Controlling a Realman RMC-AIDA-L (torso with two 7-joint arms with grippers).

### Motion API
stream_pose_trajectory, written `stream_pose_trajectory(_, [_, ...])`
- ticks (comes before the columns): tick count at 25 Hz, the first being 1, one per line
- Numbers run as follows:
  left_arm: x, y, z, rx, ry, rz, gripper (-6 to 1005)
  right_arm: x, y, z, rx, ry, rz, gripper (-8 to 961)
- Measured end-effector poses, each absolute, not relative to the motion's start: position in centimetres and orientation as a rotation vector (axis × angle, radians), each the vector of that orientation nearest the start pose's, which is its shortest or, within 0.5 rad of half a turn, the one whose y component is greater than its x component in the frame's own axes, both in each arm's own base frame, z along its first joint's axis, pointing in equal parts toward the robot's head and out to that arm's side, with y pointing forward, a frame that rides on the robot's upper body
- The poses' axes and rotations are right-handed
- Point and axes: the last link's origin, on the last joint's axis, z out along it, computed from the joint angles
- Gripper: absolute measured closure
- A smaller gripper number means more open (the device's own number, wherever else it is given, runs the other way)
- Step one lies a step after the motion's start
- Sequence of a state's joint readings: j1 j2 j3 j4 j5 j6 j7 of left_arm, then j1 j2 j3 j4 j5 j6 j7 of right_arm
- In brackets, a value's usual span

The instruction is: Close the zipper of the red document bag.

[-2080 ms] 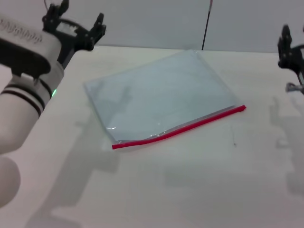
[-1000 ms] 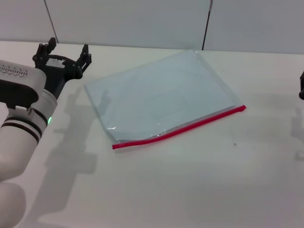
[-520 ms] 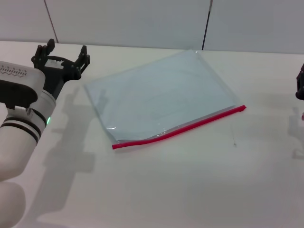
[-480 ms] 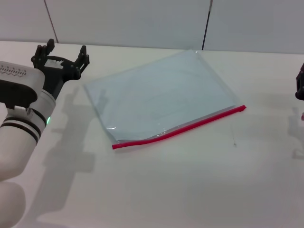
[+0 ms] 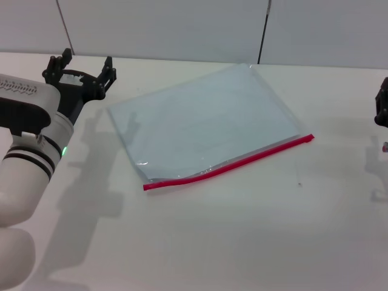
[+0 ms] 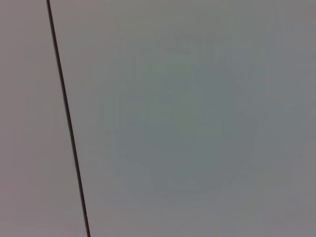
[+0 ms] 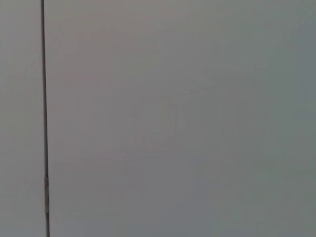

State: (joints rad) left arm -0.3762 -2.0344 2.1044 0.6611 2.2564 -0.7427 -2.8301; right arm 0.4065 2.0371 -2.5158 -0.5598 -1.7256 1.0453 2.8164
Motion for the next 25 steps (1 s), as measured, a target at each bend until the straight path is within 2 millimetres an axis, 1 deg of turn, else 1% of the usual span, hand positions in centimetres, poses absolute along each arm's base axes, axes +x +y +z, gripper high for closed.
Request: stream_pose_trajectory(25, [-27.13,37.54,-2.03,-1.620,-0.503,-0.561,157,29.11,34.18,-3.30,-1.464,0.605,0.618,530])
